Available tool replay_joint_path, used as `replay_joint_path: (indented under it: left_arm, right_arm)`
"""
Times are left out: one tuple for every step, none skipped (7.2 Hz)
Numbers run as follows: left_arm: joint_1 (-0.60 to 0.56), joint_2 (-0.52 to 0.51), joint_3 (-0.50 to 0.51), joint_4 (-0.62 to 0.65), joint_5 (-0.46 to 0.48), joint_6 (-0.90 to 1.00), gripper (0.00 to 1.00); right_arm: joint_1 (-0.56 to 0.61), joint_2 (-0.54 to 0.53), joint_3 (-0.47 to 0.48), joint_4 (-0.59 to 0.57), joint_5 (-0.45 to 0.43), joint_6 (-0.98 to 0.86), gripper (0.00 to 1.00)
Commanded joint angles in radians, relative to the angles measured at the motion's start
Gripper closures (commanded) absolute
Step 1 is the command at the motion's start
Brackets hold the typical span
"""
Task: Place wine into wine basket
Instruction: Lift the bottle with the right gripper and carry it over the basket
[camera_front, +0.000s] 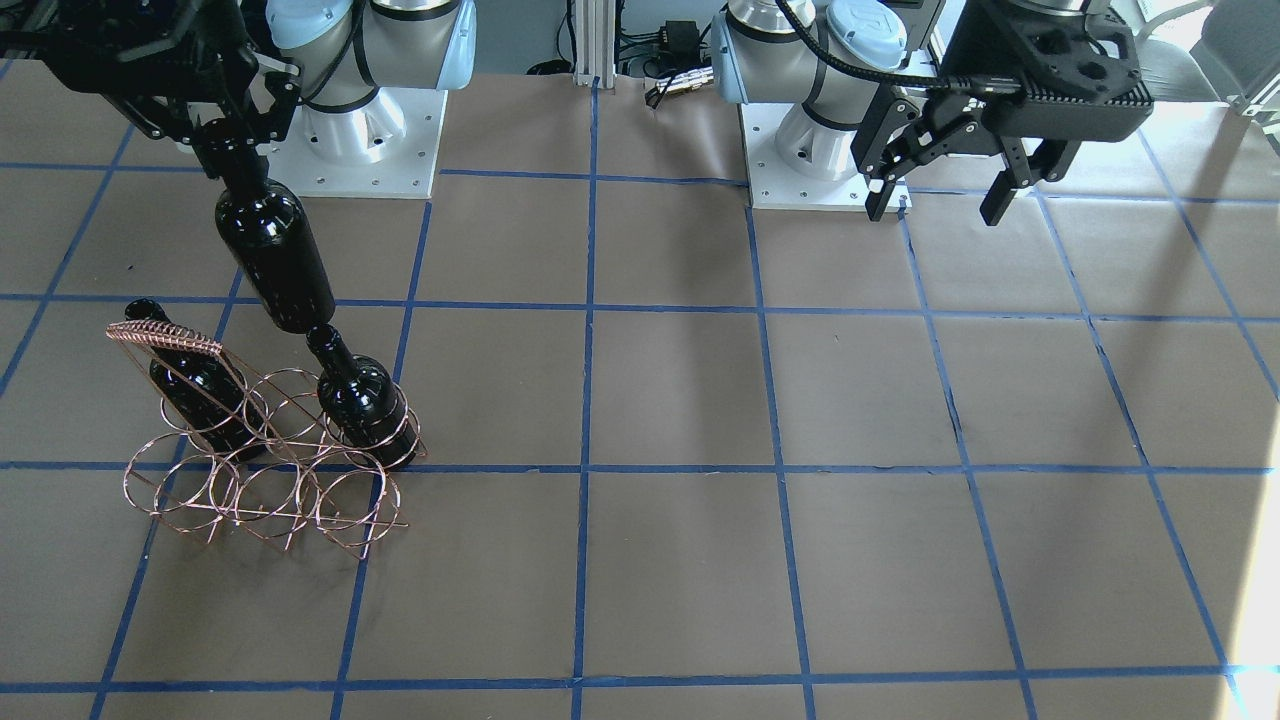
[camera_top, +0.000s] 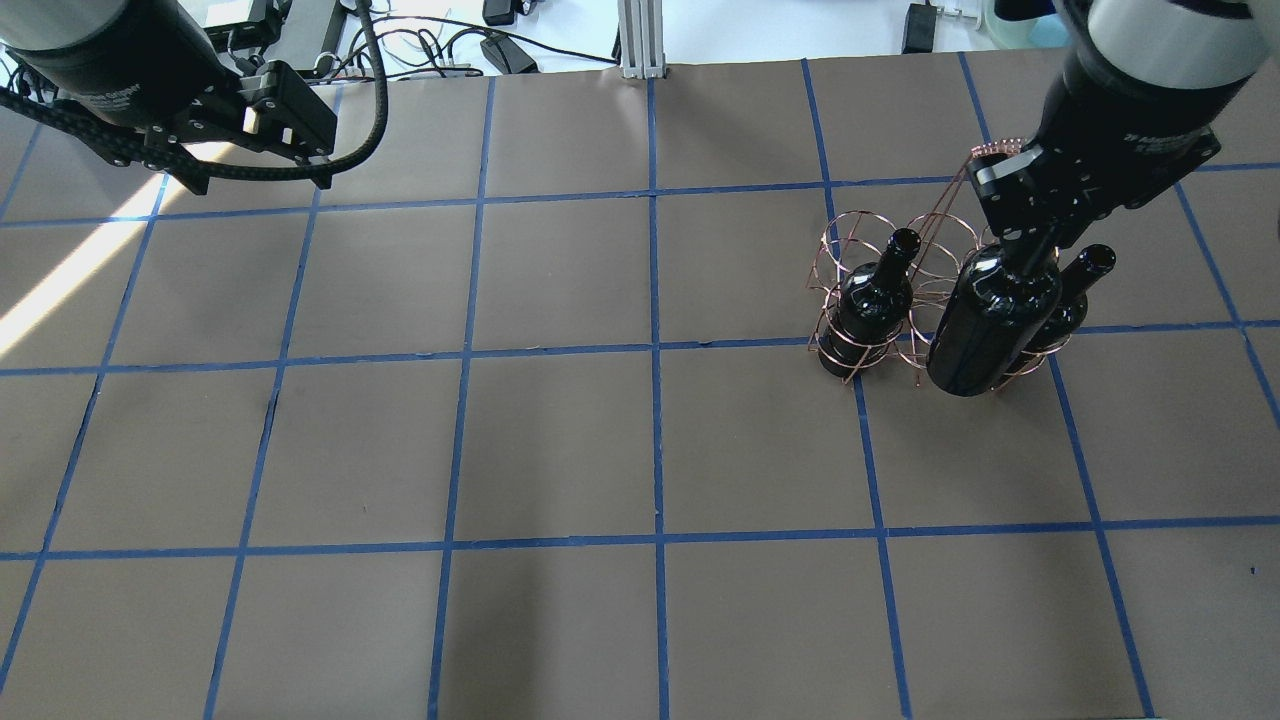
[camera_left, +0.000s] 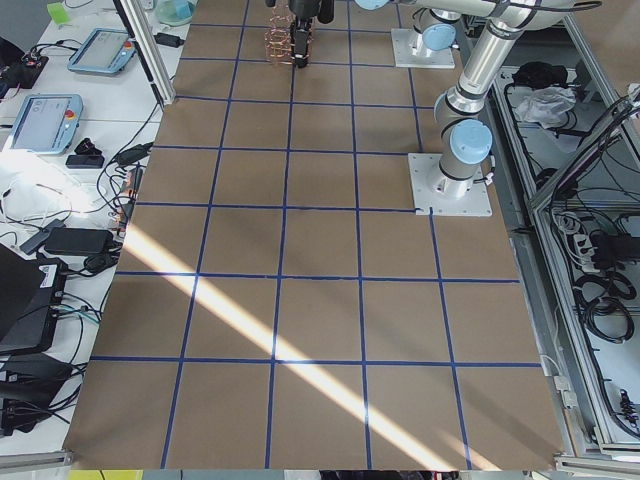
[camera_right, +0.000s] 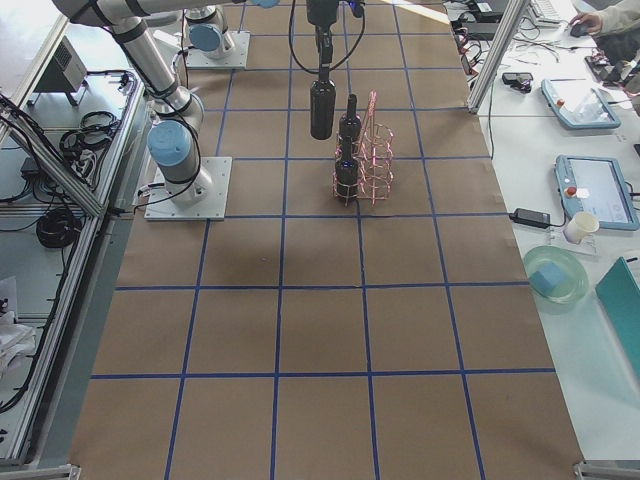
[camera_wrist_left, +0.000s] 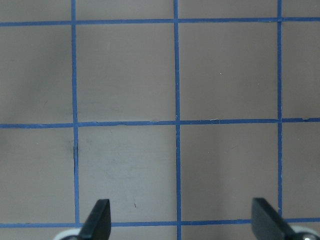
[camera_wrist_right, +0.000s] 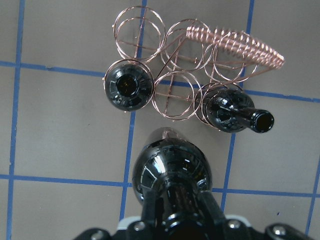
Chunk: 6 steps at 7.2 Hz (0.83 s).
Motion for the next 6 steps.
replay_joint_path:
  left_arm:
    - [-0.001,0.001,0.000,0.000,0.000,0.002,0.00]
    - [-0.001,0.001,0.000,0.000,0.000,0.002,0.00]
    - [-0.001,0.001,0.000,0.000,0.000,0.002,0.00]
    - [-0.001,0.001,0.000,0.000,0.000,0.002,0.00]
    - [-0.001,0.001,0.000,0.000,-0.002,0.002,0.00]
    - [-0.001,0.002,0.000,0.000,-0.002,0.002,0.00]
  right_arm:
    - [-0.032,0.061,-0.011,-0.071,0.019,-0.038,1.00]
    - [-0.033,0.078,-0.009,-0.111,0.027,-0.055,1.00]
    - [-0.041,0.096,-0.009,-0.141,0.060,-0.063,1.00]
    - [-0.061,0.113,-0.009,-0.165,0.064,-0.070,1.00]
    - [-0.072,0.118,-0.006,-0.173,0.064,-0.072,1.00]
    - [-0.078,0.133,-0.006,-0.175,0.062,-0.105,1.00]
